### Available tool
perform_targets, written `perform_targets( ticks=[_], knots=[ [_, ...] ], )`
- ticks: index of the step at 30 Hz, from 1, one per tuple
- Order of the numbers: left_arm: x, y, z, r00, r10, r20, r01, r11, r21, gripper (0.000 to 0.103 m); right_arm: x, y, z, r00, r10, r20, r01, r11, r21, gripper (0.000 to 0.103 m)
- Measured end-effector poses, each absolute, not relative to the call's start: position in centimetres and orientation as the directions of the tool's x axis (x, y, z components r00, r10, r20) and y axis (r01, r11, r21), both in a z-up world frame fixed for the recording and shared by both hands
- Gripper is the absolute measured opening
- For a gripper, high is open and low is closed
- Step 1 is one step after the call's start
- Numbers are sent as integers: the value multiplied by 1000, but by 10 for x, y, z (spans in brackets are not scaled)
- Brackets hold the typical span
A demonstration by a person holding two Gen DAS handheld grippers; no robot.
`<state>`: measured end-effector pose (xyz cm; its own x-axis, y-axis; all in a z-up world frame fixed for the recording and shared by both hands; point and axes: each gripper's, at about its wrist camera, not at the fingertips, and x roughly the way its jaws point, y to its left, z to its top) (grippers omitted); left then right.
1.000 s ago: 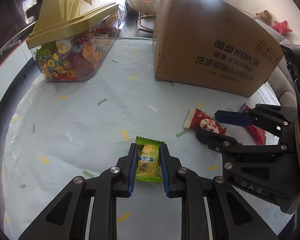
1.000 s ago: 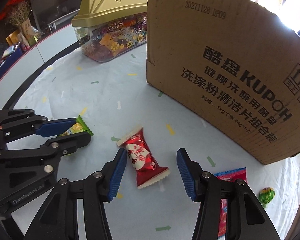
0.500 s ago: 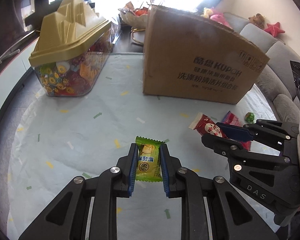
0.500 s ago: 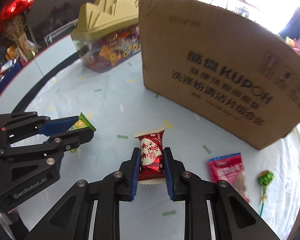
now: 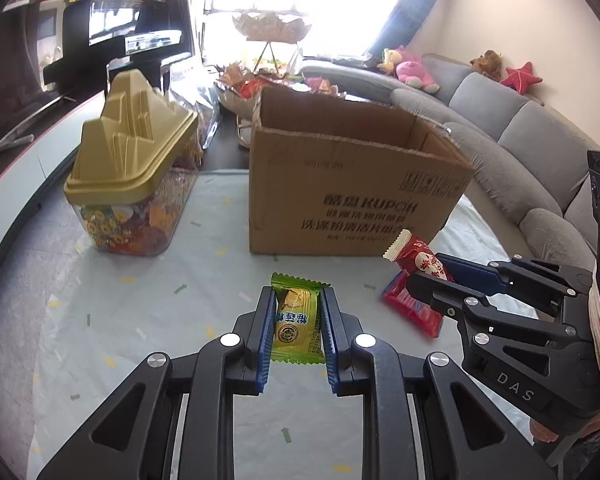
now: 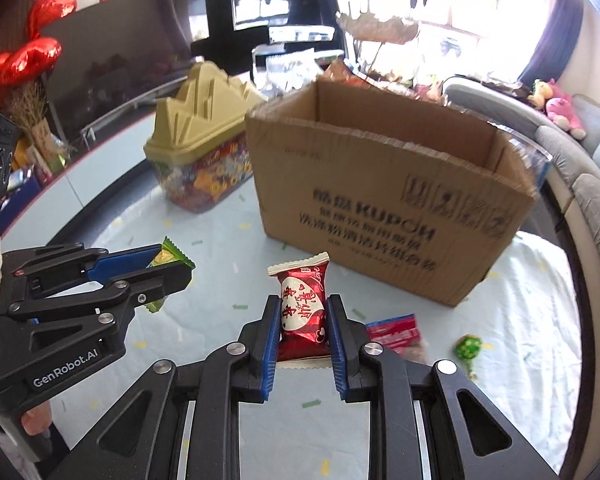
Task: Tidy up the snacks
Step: 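Carry both candies over the box and open both grippers to release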
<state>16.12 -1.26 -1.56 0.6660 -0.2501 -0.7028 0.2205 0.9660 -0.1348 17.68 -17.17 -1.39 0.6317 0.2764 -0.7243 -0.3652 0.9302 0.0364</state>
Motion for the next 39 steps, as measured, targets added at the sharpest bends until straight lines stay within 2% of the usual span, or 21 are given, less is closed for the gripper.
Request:
perform_targets(
  ticks=[21,39],
  knots=[
    [183,-35,59,739,-282,-612,258,957,-129,22,169,-196,66,769,246,-590,-295,955,14,24],
    [258,-57,69,728,-262,-633,242,963,-120,22,236,-220,80,779,193,-597,-236,972,6,24]
  ],
)
